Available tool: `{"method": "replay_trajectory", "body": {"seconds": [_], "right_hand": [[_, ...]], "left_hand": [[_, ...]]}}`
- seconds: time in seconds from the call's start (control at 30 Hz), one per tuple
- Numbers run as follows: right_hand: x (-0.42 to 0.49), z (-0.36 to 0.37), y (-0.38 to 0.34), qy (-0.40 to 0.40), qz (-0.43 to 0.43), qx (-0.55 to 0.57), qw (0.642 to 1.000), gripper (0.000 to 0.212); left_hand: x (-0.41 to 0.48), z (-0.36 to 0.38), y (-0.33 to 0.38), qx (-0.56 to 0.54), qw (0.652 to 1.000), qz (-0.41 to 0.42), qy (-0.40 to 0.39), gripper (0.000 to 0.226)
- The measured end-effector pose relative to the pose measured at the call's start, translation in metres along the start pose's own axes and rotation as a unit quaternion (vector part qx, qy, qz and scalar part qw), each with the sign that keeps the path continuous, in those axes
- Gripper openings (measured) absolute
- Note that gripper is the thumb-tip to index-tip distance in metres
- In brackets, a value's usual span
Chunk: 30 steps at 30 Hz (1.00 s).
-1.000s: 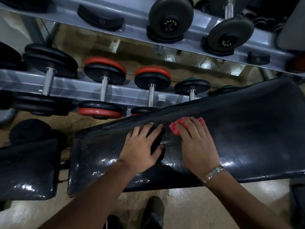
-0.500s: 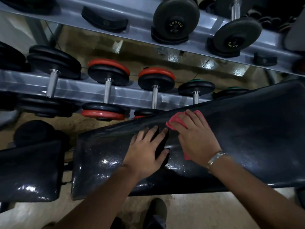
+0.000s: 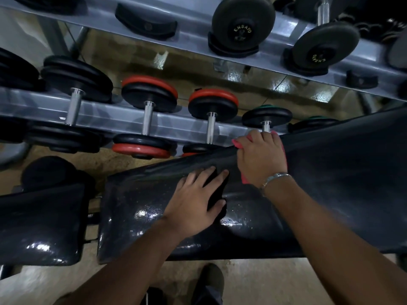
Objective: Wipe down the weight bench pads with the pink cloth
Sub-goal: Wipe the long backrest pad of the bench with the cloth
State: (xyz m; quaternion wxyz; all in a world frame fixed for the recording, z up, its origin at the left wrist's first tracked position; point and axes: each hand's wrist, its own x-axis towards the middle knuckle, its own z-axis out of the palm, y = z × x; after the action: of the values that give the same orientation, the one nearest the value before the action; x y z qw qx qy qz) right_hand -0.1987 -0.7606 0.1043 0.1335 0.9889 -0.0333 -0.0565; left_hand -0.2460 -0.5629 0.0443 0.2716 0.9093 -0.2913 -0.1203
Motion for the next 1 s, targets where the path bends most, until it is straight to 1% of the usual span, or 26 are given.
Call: {"method": "replay_trajectory", "body": {"seconds": [0.03,0.13,0.17,0.2,0.3,0.33,0.37,0.47,0.5,0.53,0.57,0.63,0.67,0.7,0.73,0.83,0.87,0.9,1.0], "right_hand": [[-0.002,0.0,-0.004,-0.004,-0.017,0.003,1.0,0.054],[-0.017,0.005,0.006,0.008,-0.147,0.051,0.988,0.051],[-0.018,0.005,0.015,0.006,-0.156,0.049,0.987,0.051],[-0.015,0.004,0.019,0.005,-0.137,0.038,0.99,0.05],[-0.01,-0.001,0.008,0.002,-0.019,-0.034,0.999,0.05],[-0.013,-0.002,0.0,0.001,-0.009,-0.046,0.999,0.051],[-0.018,-0.002,-0.005,-0.006,-0.025,-0.045,0.999,0.052],[-0.041,0.002,0.001,0.005,-0.154,-0.009,0.988,0.053],[-0.045,0.002,0.008,0.012,-0.176,-0.007,0.984,0.052],[-0.043,0.001,0.013,0.016,-0.174,-0.013,0.985,0.051],[-0.039,-0.001,0.016,0.014,-0.148,-0.021,0.989,0.05],[-0.03,-0.003,0.01,0.009,-0.061,-0.034,0.997,0.05],[-0.027,-0.004,0.003,0.008,-0.031,-0.04,0.999,0.051],[-0.027,-0.005,-0.006,0.003,-0.022,-0.039,0.999,0.051],[-0.03,-0.003,-0.011,-0.005,-0.038,-0.032,0.999,0.052],[-0.045,0.003,-0.002,0.0,-0.167,-0.001,0.986,0.051],[-0.045,0.001,0.005,0.008,-0.179,0.0,0.984,0.05],[-0.042,-0.001,0.011,0.018,-0.162,-0.001,0.987,0.049],[-0.038,-0.009,0.009,0.025,-0.048,-0.011,0.998,0.051]], "left_hand": [[0.0,-0.002,-0.002,-0.003,1.0,0.002,-0.002,0.071],[-0.007,-0.005,-0.011,-0.018,0.999,-0.03,-0.003,0.077],[-0.009,-0.004,-0.012,-0.026,0.999,-0.044,-0.005,0.079],[-0.012,-0.002,-0.014,-0.034,0.998,-0.054,-0.009,0.081],[-0.013,0.001,-0.015,-0.042,0.997,-0.062,-0.015,0.082],[-0.012,0.001,-0.015,-0.041,0.997,-0.062,-0.014,0.083],[-0.011,0.0,-0.015,-0.042,0.997,-0.063,-0.014,0.082],[-0.012,0.001,-0.015,-0.046,0.997,-0.063,-0.013,0.082],[-0.013,0.002,-0.015,-0.045,0.997,-0.063,-0.013,0.082],[-0.013,0.003,-0.015,-0.044,0.997,-0.064,-0.012,0.082],[-0.015,0.005,-0.015,-0.042,0.997,-0.066,-0.01,0.082],[-0.015,0.007,-0.014,-0.043,0.997,-0.07,-0.012,0.081],[-0.016,0.008,-0.013,-0.046,0.996,-0.07,-0.012,0.081],[-0.016,0.009,-0.013,-0.048,0.996,-0.07,-0.011,0.081],[-0.017,0.009,-0.014,-0.05,0.996,-0.071,-0.011,0.081],[-0.017,0.011,-0.015,-0.049,0.996,-0.071,-0.014,0.081],[-0.017,0.012,-0.015,-0.048,0.996,-0.071,-0.015,0.081],[-0.017,0.012,-0.015,-0.048,0.996,-0.071,-0.016,0.081],[-0.017,0.012,-0.016,-0.052,0.996,-0.074,-0.019,0.081]]}}
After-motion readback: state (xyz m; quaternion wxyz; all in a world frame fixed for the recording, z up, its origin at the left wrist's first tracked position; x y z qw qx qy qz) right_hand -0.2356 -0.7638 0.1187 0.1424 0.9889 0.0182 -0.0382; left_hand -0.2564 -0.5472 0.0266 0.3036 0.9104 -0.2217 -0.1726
